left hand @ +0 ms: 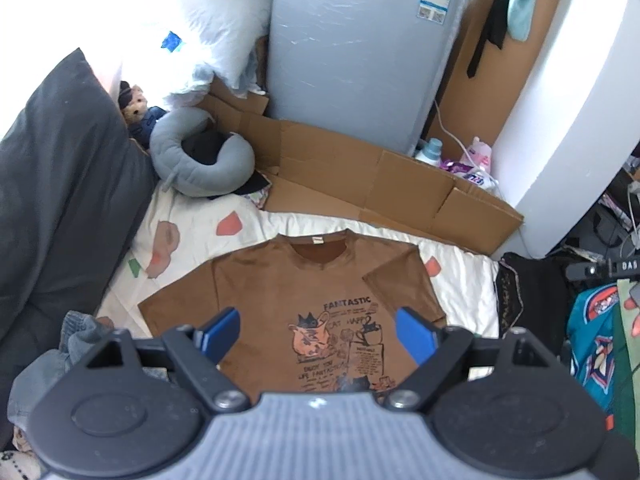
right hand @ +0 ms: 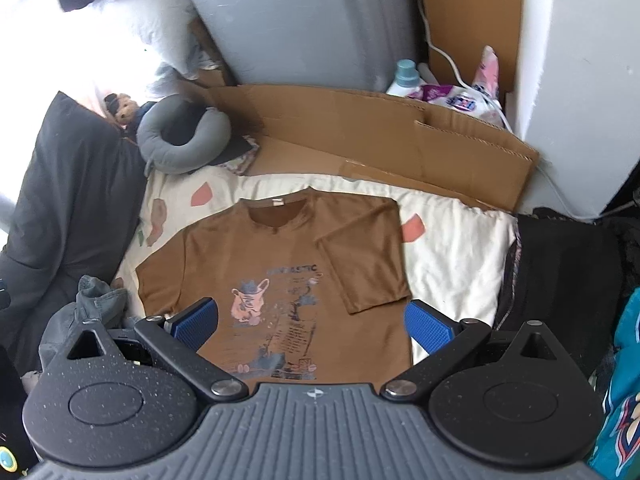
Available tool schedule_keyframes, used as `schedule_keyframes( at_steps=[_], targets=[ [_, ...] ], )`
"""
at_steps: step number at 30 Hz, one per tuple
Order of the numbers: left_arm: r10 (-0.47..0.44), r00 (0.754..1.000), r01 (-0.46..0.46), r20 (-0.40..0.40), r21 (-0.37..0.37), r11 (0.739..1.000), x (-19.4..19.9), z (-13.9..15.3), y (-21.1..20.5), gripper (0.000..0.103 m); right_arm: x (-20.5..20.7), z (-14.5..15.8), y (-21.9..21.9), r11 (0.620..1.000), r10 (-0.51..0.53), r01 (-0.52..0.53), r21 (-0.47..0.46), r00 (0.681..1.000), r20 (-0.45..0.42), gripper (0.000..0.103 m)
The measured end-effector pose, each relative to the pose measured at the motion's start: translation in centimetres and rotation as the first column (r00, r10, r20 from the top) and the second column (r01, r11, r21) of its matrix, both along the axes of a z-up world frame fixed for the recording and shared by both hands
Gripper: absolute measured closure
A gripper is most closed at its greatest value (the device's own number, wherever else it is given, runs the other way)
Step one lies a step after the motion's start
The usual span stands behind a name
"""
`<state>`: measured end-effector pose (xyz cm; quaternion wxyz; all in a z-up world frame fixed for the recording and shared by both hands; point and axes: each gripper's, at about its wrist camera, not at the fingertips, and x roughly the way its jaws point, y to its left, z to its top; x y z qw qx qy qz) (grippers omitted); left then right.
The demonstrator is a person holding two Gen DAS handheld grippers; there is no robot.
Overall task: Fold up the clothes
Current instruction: 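Raise both open grippers away from the partly folded shirt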
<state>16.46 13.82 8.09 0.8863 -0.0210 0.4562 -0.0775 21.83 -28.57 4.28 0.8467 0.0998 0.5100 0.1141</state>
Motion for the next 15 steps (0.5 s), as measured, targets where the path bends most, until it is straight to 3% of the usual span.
schedule_keyframes(
  at_steps=[9, 15],
  targets=[
    [0.061, 0.995, -0.063, 0.082, 0.017, 0.998, -1.9, -1.2, 2.8, 0.016, 0.8, -0.4, 4.3, 0.998, 0.056, -0.053, -0.041, 0.997, 0.058, 0.000],
    [0.070, 0.990, -0.075, 0.126, 0.032, 0.997, -2.3, -2.9, 3.8, 0.016, 2.5, -2.9, 6.4, 0.997, 0.067, -0.065, -0.030, 0.997, 0.038, 0.000]
  ],
)
